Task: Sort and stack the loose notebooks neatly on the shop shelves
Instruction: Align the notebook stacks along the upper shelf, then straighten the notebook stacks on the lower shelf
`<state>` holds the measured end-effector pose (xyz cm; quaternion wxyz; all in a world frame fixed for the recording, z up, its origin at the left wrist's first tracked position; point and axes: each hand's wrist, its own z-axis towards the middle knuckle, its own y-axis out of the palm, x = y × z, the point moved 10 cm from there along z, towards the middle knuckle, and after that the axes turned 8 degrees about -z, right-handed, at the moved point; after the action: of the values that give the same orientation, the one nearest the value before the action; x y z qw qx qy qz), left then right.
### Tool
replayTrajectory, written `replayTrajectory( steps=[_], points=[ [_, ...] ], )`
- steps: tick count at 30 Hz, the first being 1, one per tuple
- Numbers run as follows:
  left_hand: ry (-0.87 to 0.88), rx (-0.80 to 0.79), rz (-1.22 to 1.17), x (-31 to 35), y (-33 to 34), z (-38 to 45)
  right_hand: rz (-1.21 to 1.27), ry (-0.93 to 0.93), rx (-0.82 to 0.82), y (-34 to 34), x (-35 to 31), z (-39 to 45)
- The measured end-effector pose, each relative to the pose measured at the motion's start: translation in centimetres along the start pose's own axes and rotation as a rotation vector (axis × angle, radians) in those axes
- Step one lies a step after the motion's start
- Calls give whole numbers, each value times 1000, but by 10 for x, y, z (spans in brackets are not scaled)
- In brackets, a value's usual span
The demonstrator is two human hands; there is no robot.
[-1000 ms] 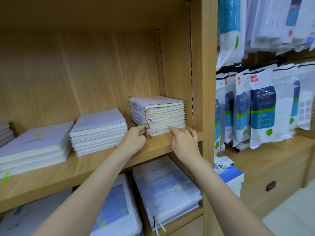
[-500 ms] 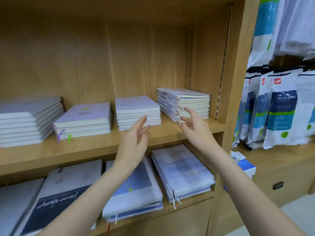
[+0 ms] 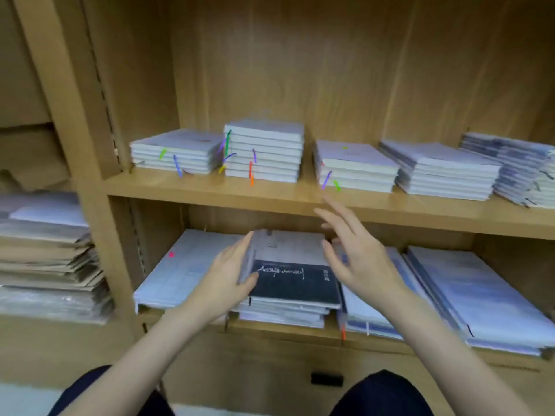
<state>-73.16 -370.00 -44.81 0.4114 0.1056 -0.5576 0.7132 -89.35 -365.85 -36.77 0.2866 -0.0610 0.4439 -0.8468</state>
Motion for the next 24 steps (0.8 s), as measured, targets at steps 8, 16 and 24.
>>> replayTrajectory(
  steps=[8,16,24],
  points=[
    [-288,-193,359,-142,-20,-41,63,-36,-534,176,-48,8],
    [-191,-308,776,-220,-29,-64,-271,-150,-673,277,-68,24],
    [9,-250,701,-181,12,-31,-416,-134,-627,282,-32,22]
  ],
)
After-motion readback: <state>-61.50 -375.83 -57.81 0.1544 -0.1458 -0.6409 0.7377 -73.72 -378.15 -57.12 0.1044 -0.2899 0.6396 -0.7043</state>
